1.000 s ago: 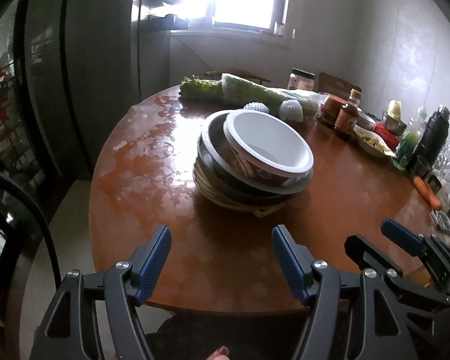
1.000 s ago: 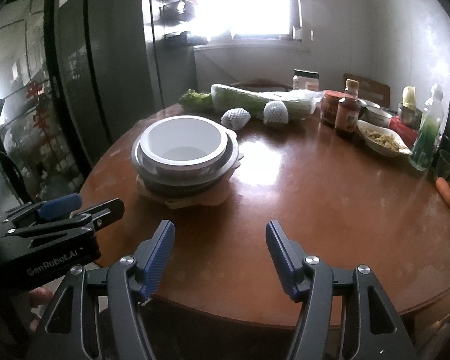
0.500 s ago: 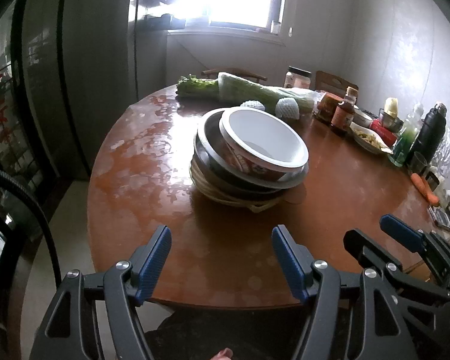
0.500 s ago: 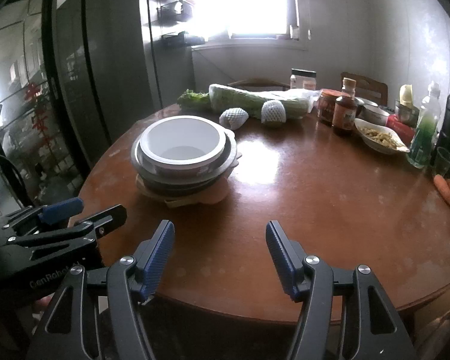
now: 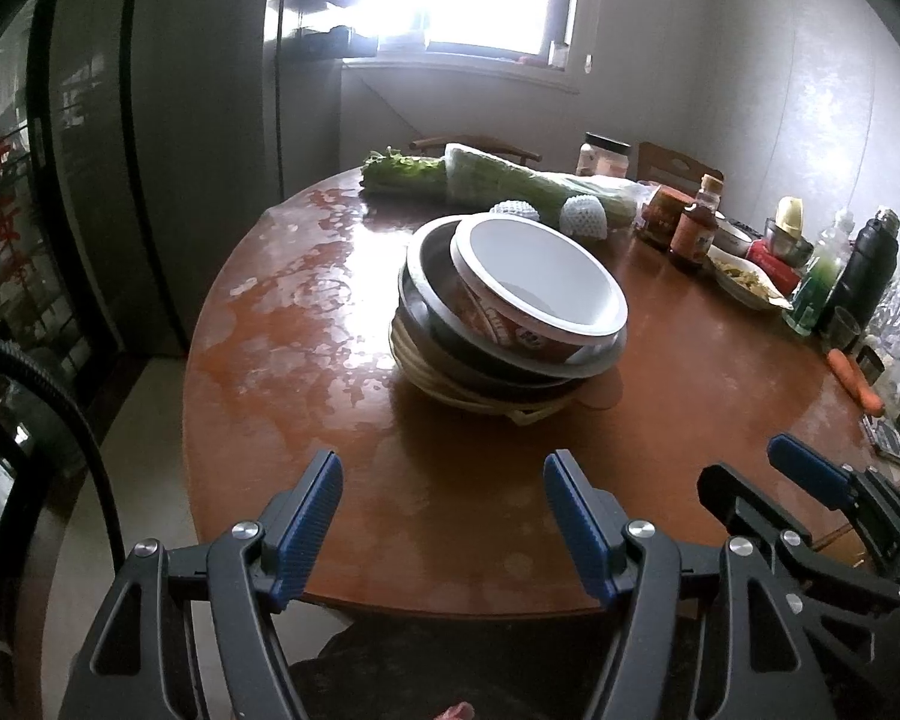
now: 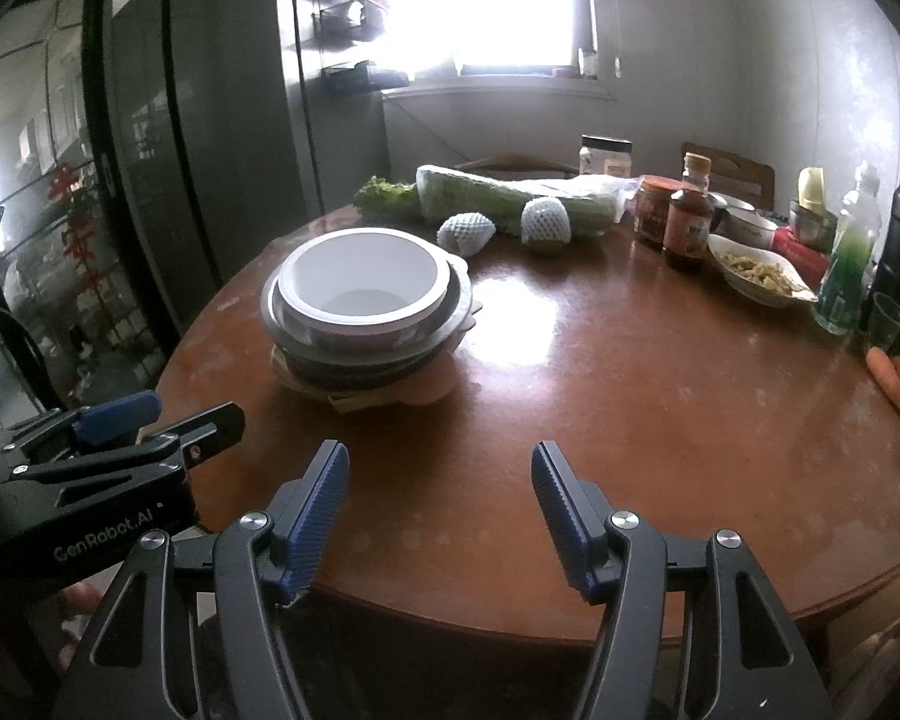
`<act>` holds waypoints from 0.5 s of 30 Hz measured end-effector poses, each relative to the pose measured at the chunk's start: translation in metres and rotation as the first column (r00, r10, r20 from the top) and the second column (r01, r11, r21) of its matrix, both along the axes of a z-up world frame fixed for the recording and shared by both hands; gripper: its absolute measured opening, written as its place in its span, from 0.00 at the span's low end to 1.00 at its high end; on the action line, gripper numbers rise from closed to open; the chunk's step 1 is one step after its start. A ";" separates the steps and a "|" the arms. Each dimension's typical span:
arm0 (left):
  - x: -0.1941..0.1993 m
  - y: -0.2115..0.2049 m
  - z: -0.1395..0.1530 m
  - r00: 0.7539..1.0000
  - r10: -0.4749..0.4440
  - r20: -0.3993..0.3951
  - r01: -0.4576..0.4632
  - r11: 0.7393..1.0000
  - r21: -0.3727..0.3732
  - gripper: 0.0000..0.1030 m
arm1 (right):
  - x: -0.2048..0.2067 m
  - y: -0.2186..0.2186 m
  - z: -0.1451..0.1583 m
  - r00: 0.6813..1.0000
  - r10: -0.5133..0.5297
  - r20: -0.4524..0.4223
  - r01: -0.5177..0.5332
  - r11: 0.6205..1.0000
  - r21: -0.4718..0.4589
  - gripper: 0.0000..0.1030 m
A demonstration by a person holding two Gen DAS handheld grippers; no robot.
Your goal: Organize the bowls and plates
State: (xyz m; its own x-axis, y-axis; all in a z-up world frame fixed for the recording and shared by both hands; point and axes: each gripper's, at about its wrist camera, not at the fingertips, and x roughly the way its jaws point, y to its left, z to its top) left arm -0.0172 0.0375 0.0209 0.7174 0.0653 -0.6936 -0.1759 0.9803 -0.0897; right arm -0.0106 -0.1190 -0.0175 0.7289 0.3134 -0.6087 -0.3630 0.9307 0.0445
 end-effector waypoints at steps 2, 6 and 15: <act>0.000 0.000 0.000 1.000 0.000 0.000 0.000 1.000 0.001 0.67 | 0.000 0.000 0.000 1.000 -0.002 0.001 0.002 1.000 0.000 0.63; 0.000 0.000 0.000 1.000 0.002 0.001 -0.002 1.000 0.001 0.67 | 0.000 0.000 -0.002 1.000 -0.007 -0.002 0.007 1.000 -0.002 0.63; 0.004 0.000 -0.004 1.000 0.010 -0.012 -0.010 1.000 0.012 0.67 | 0.001 -0.002 -0.004 1.000 -0.017 -0.003 0.017 1.000 -0.003 0.63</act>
State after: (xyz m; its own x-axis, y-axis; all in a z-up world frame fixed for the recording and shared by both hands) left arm -0.0134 0.0379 0.0172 0.7083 0.0805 -0.7013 -0.1866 0.9795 -0.0760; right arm -0.0091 -0.1215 -0.0219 0.7324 0.2997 -0.6114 -0.3475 0.9367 0.0428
